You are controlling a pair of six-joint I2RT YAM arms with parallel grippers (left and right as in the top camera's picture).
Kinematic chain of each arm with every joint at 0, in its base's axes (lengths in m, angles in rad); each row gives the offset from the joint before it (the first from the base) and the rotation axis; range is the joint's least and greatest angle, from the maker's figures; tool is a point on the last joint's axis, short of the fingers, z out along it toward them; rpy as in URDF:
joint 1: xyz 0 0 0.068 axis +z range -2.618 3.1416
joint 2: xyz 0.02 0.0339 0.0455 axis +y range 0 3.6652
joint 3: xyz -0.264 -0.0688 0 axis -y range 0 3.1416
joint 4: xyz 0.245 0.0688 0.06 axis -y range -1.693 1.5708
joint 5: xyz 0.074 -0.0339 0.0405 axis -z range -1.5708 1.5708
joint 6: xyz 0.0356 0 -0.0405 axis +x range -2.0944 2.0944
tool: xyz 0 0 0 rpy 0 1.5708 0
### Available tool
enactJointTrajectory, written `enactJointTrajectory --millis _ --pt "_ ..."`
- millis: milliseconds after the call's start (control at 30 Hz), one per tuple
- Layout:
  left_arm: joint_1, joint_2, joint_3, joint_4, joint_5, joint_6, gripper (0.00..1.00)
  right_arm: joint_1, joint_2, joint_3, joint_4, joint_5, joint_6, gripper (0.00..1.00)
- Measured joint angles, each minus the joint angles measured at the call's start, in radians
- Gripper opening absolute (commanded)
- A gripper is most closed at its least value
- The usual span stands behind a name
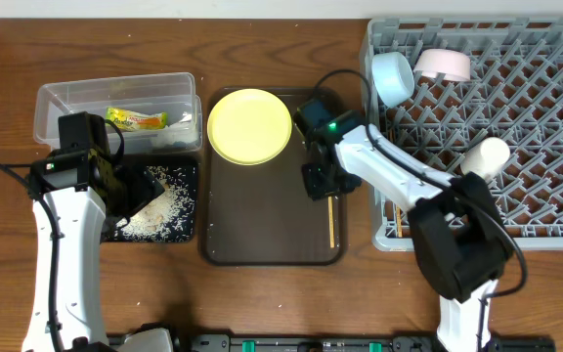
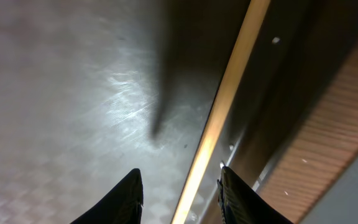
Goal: Sort waste into correct bins and load items into the dishwasher rack
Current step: 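Grasp the second wooden chopstick on the brown tray with the right gripper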
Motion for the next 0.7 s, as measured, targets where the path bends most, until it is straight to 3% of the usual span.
enactJointTrajectory --millis 100,300,433,700 --pt "0.0 0.0 0.0 0.0 0.0 0.0 0.93 0.008 0.039 0.0 -0.001 0.0 0.021 0.35" --pt "0.0 0.0 0.0 0.0 0.0 0.0 0.93 0.012 0.05 0.003 -0.004 0.004 0.041 0.11" --pt "0.0 0.0 0.0 0.0 0.0 0.0 0.93 0.012 0.05 0.005 -0.009 0.001 0.047 0.02" --pt "0.0 0.0 0.0 0.0 0.0 0.0 0.93 -0.025 -0.003 0.021 -0.075 -0.013 0.026 0.01"
